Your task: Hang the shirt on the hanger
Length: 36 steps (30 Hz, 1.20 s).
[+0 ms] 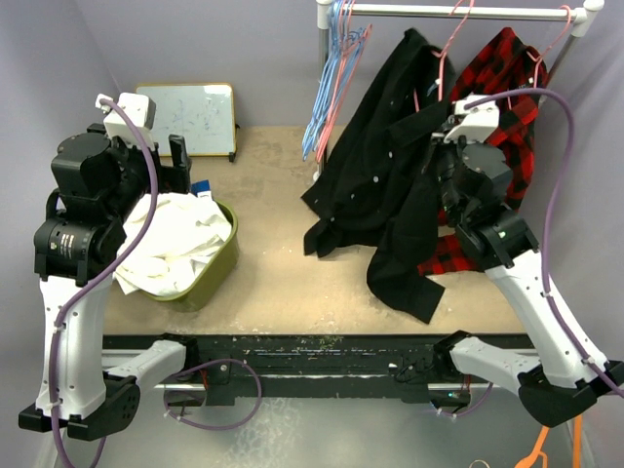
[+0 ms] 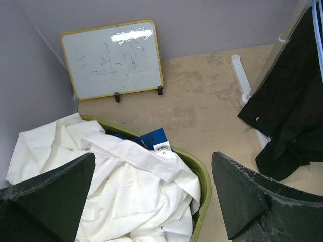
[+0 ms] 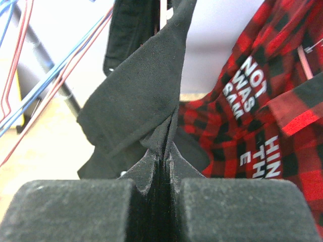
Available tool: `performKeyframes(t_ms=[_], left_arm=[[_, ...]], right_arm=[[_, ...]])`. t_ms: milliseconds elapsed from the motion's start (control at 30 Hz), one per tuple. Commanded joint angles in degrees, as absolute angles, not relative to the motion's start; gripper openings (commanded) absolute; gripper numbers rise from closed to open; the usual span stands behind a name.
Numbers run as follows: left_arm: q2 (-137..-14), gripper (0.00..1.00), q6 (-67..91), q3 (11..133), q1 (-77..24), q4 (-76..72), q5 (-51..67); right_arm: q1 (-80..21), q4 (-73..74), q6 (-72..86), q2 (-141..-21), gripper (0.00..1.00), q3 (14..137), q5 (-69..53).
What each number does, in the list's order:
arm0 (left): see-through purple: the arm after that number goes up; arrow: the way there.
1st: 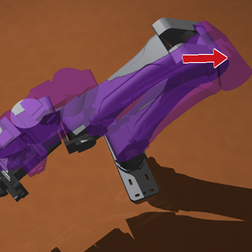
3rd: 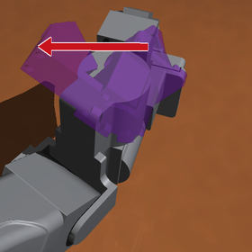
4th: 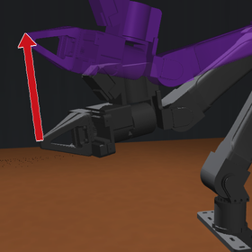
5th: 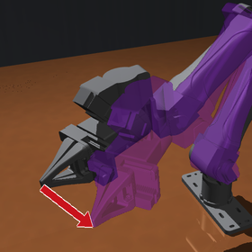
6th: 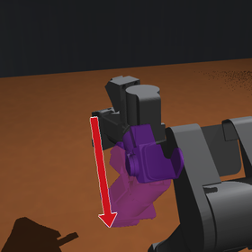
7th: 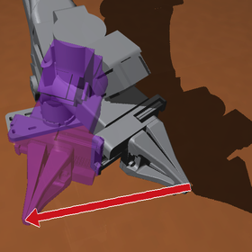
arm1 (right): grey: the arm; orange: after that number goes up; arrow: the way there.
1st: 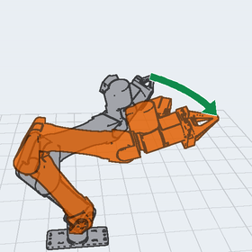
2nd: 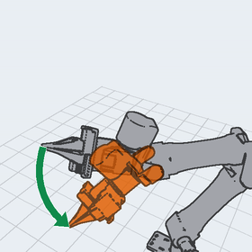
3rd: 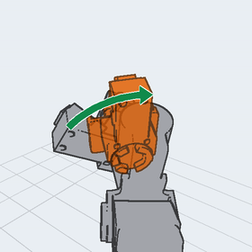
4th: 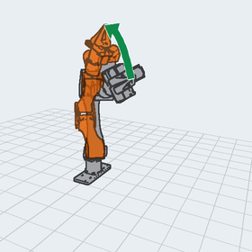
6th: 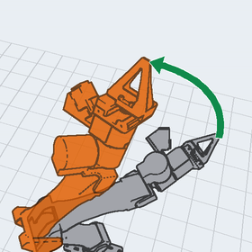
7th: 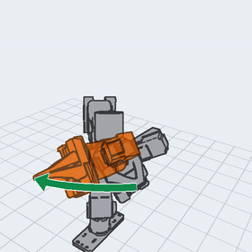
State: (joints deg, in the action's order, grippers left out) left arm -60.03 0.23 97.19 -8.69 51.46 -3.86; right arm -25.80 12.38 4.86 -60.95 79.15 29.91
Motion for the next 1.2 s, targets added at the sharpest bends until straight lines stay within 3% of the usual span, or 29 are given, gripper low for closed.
performKeyframes(t_ms=[0, 400, 800, 1100, 1133, 1167], left_arm=[[-59.4, 0.99, -0.7, 95.3, -8.3, 48.8, -5.4], [-60.0, 0.99, -1.7, 96.0, -8.3, 47.8, -7.3], [-60.4, 0.99, -3.9, 96.4, -8.3, 48.5, -5.6], [-60.5, 0.99, -4.7, 96.0, -7.9, 48.4, -6.4], [-60.5, 0.99, -4.9, 95.9, -7.9, 48.2, -6.5], [-60.6, 0.99, -5.0, 95.8, -7.9, 48.1, -6.5]], right_arm=[[-20.2, 6.6, 2.1, -61.8, 0.00, 83.6, 26.6], [-5.9, 6.2, 6.2, -68.1, 0.00, 87.8, 13.0], [0.5, 5.2, 8.8, -72.5, 0.00, 87.7, 5.2], [0.9, 5.5, 11.4, -68.6, 0.00, 80.5, 3.9], [0.9, 6.2, 11.6, -68.1, 0.06, 80.2, 3.8], [0.9, 6.8, 11.9, -67.5, 0.21, 80.0, 3.9]])
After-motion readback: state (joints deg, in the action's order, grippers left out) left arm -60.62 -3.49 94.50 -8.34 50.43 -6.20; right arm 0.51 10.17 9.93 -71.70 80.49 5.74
